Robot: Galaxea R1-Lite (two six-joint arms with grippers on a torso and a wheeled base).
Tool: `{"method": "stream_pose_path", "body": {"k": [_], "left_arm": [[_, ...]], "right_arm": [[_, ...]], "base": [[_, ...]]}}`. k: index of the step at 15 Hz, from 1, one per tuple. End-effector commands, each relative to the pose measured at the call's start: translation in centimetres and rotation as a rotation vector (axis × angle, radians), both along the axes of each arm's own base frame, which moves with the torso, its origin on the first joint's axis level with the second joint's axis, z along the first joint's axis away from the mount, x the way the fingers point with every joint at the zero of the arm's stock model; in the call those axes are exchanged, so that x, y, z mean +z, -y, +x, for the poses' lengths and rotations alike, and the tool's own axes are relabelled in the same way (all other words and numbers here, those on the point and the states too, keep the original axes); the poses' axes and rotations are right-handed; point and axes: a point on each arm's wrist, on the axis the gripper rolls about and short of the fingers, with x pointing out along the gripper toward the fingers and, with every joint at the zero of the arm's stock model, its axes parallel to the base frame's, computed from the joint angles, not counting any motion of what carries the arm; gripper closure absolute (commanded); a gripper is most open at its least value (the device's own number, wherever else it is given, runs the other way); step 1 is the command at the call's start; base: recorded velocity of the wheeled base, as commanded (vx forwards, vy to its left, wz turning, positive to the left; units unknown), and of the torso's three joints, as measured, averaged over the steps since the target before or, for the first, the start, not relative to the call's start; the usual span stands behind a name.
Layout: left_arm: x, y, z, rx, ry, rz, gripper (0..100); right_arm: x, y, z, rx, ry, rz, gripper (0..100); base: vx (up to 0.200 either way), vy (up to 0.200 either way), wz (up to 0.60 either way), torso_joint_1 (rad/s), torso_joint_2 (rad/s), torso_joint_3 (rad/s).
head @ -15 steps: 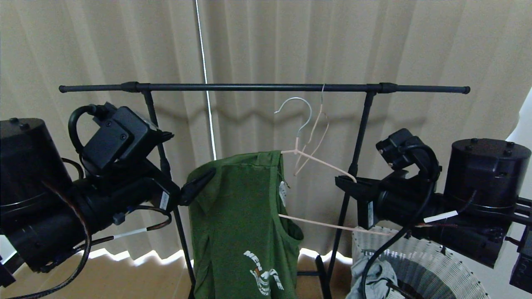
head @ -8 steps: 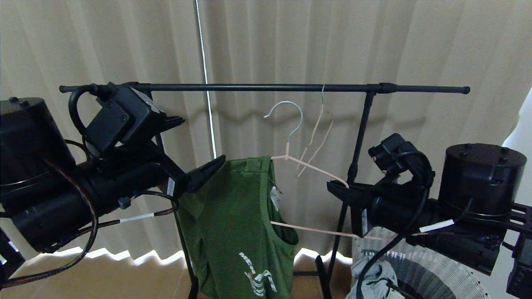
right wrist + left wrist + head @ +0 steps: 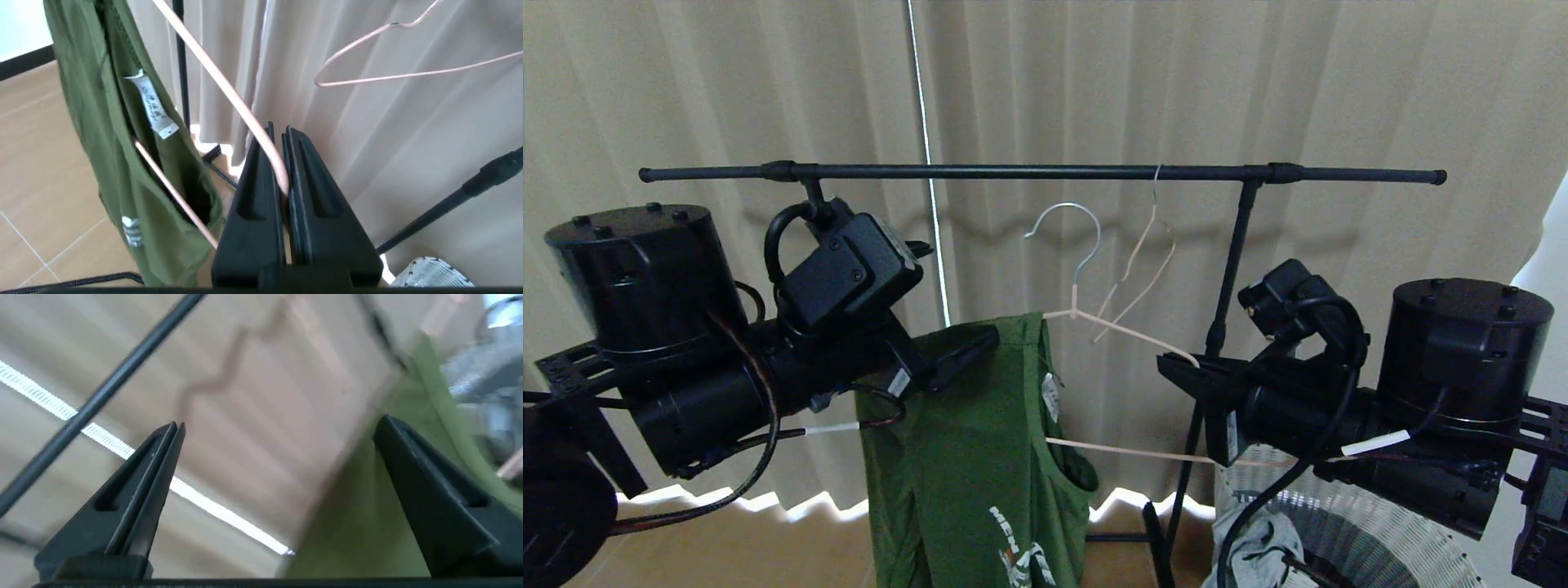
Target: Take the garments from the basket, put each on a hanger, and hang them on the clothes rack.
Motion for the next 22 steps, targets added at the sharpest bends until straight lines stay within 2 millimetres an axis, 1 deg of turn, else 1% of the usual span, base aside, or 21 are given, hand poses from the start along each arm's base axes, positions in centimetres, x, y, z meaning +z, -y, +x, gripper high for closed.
{"method": "stream_pose_path", "body": {"k": [1, 2, 4, 7, 10, 11, 13, 20, 21, 22], "left_arm": [[0.7, -0.3, -0.5, -0.012, 0.009, -0.034, 0], [1.0, -0.6, -1.1, -0.015, 0.01, -0.055, 0], [1.4, -0.9, -1.7, -0.014, 0.016, -0.069, 0], [1.0, -1.0, -1.3, 0.003, 0.005, -0.059, 0], [0.2, -0.6, -0.4, 0.008, -0.001, -0.013, 0], [-0.2, -0.9, 0.2, 0.027, 0.012, 0.027, 0], [-0.5, -1.1, 0.6, 0.038, 0.019, 0.056, 0], [-0.8, -1.1, 0.6, 0.036, 0.011, 0.061, 0], [-0.8, -1.1, 0.6, 0.036, 0.011, 0.061, 100], [-0.7, -1.1, 0.6, 0.034, 0.014, 0.06, 100]], "right_arm": [[-0.3, -0.1, 0.2, -0.001, 0.002, 0.002, 100], [-0.3, -0.2, 0.3, -0.004, 0.024, 0.018, 100], [-0.1, -0.4, 0.5, -0.002, 0.055, 0.04, 100], [0.3, -0.2, 0.4, -0.002, 0.068, 0.051, 100], [0.9, -0.2, -0.3, 0.016, 0.098, 0.049, 100], [1.1, -0.1, -0.5, 0.021, 0.103, 0.053, 100], [0.9, -0.2, -0.9, 0.035, 0.098, 0.05, 100], [1.0, -0.7, -1.7, 0.07, 0.099, 0.054, 100], [1.1, -0.7, -1.8, 0.07, 0.101, 0.056, 100], [0.9, -0.6, -1.9, 0.07, 0.096, 0.051, 100]], "base": [[0.0, 0.0, 0.0, 0.0, 0.0, 0.0], [0.0, 0.0, 0.0, 0.0, 0.0, 0.0], [0.0, 0.0, 0.0, 0.0, 0.0, 0.0], [0.0, 0.0, 0.0, 0.0, 0.0, 0.0], [0.0, 0.0, 0.0, 0.0, 0.0, 0.0], [0.0, 0.0, 0.0, 0.0, 0.0, 0.0], [0.0, 0.0, 0.0, 0.0, 0.0, 0.0], [0.0, 0.0, 0.0, 0.0, 0.0, 0.0], [0.0, 0.0, 0.0, 0.0, 0.0, 0.0], [0.0, 0.0, 0.0, 0.0, 0.0, 0.0]]}}
